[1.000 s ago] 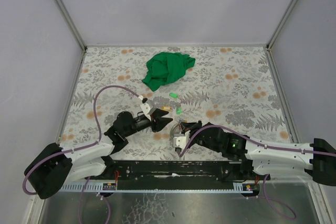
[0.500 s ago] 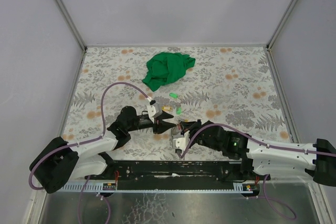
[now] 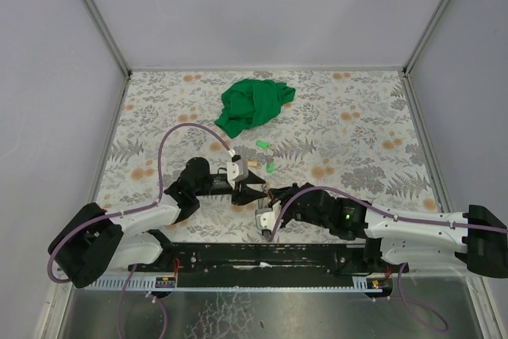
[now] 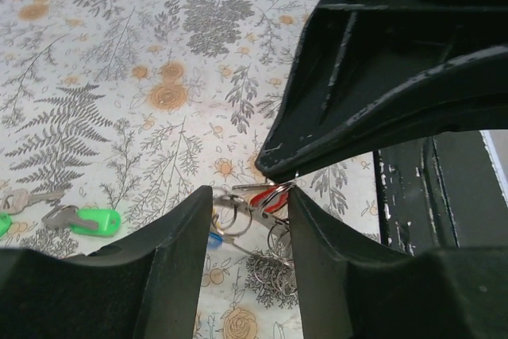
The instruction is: Put the keys on the keyring
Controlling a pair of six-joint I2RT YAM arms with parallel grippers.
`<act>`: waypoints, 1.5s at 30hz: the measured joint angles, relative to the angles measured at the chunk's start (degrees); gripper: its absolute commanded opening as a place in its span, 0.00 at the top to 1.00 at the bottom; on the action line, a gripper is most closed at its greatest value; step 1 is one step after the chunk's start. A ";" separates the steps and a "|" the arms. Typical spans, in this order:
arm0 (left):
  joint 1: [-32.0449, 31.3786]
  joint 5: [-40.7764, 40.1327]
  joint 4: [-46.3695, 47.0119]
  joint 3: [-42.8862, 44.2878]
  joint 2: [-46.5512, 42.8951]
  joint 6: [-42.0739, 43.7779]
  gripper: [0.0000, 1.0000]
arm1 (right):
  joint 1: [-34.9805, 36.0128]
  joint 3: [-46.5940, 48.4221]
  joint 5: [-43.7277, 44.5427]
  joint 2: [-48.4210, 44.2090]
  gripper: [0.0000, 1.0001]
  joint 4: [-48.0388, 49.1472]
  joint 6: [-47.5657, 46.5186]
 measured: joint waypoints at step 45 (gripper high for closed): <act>-0.13 0.50 -3.50 0.63 -3.19 0.20 1.00 | 0.37 -0.39 1.51 -2.40 1.00 -1.70 0.35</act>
